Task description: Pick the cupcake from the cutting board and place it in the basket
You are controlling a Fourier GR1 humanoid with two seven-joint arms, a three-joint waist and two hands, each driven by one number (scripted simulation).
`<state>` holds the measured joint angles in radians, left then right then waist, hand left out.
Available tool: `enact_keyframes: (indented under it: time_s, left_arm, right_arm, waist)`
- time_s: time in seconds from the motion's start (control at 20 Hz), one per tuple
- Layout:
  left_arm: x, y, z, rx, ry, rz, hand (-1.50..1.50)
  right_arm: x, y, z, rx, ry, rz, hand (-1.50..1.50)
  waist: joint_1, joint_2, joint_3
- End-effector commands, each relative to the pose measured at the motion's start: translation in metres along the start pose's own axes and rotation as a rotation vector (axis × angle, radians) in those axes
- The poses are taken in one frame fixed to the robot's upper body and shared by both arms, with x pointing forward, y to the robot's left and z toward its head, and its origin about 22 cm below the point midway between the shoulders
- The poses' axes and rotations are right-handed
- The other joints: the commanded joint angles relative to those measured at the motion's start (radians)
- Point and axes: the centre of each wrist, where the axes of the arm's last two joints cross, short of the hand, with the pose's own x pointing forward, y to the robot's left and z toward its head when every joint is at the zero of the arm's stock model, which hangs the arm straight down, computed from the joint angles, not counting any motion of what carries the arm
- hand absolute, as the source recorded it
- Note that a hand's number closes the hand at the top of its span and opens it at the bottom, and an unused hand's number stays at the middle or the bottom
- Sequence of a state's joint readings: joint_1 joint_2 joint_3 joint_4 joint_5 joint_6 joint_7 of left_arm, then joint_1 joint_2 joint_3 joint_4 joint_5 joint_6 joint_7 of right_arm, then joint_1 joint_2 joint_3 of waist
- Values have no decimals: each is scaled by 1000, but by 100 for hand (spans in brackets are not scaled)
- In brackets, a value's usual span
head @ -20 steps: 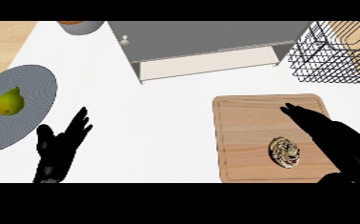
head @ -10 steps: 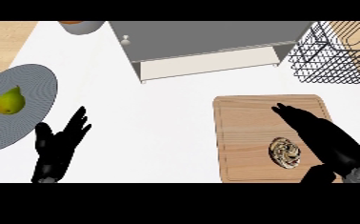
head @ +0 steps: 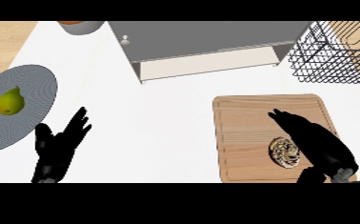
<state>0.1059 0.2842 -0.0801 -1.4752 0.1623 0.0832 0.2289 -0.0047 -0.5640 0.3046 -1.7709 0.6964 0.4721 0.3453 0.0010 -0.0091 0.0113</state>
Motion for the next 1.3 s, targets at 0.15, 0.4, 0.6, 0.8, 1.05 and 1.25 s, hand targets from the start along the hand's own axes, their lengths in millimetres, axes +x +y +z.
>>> enact_keyframes:
  time_s: [0.15,0.4,0.6,0.8,1.05,1.25]
  left_arm:
    - [-13,-11,0,9,118,-19,0]
    - [-28,4,1,-23,109,1,0]
    - [-35,2,5,12,103,-20,0]
    - [-23,-7,6,-20,138,-15,0]
    - [-33,3,12,-1,115,-3,0]
    - [-22,-9,-5,-2,128,2,0]
  right_arm:
    - [-25,16,-5,6,-12,3,-150]
    - [2,15,-24,-13,12,-22,-150]
    - [-15,30,-13,-42,-83,111,150]
    - [-11,35,-22,-72,-70,166,150]
    - [-9,37,-34,-93,-89,158,150]
    - [0,22,-26,-162,-43,155,150]
  waist:
    - [-3,9,-11]
    - [2,10,-12]
    - [-3,10,-11]
    - [0,10,-11]
    - [5,10,-11]
    - [-4,10,-12]
